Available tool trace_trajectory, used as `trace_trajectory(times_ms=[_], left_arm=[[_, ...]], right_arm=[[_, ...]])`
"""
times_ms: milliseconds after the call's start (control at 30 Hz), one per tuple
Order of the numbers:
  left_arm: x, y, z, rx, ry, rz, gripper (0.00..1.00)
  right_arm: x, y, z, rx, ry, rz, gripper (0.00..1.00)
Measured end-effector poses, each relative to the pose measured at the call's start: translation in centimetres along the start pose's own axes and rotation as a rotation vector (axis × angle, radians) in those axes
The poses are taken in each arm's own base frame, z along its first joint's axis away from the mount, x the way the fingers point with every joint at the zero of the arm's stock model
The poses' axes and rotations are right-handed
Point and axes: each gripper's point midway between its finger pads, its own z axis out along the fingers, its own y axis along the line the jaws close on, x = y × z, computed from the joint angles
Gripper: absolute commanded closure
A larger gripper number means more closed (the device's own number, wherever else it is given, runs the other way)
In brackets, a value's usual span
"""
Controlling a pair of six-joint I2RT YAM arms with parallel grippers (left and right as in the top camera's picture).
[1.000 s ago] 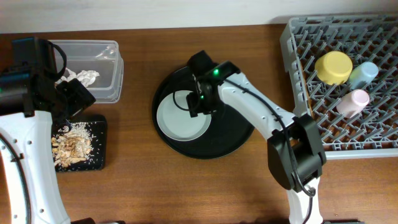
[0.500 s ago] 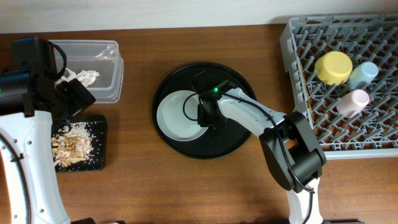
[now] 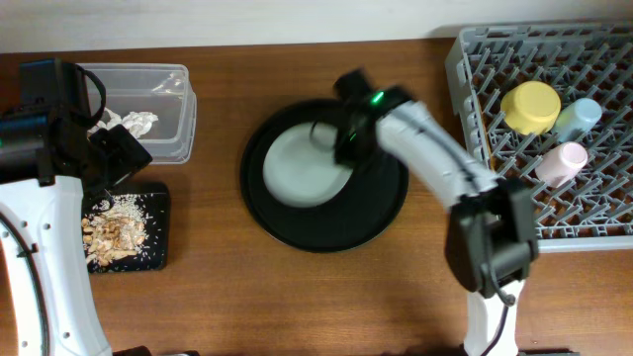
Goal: Sort waste into correct bins and load items into the dishwasher rack
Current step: 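Lift the grey plate and stand it upright in the rack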
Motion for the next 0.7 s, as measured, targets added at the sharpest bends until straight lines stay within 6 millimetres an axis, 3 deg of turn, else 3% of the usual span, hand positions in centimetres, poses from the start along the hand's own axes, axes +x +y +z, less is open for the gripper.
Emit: trace_trajectory(times_ms=[100,133,200,300,400,533,700], left_arm=[[0.0,0.0,0.0,0.001,0.0,0.0,0.01],[0.0,0.0,0.0,0.0,0.0,0.0,0.01],[0.0,0.0,0.0,0.0,0.0,0.0,0.01],[0.0,0.0,0.0,0.0,0.001,0.0,0.01],[0.0,0.0,0.0,0.0,0.001,0.0,0.01],[0.0,0.0,0.0,0.0,0.0,0.0,0.01],[0.0,0.0,0.0,0.0,0.0,0.0,0.01]], right_arm=[[-5.6,-3.0,-8.2,-0.053,-0.174,0.037,0.96],[-7.2,-4.9,-11.7,-0.048,-0.249,0.059,0.96],[-9.1,-9.1,-17.5,0.006,-0.389,0.118,0.96],[-10.3,-15.2,-23.0,0.129,-0.536,0.203,0.96],[-10.6,-20.1,-25.0,0.29,-0.592,0.263,0.96],[-11.6,-25.5,-25.1,0.55,-0.614,0.325,0.96],[-13.4,-28.2,-23.4,0.728,-0.611,0.344,0.96]])
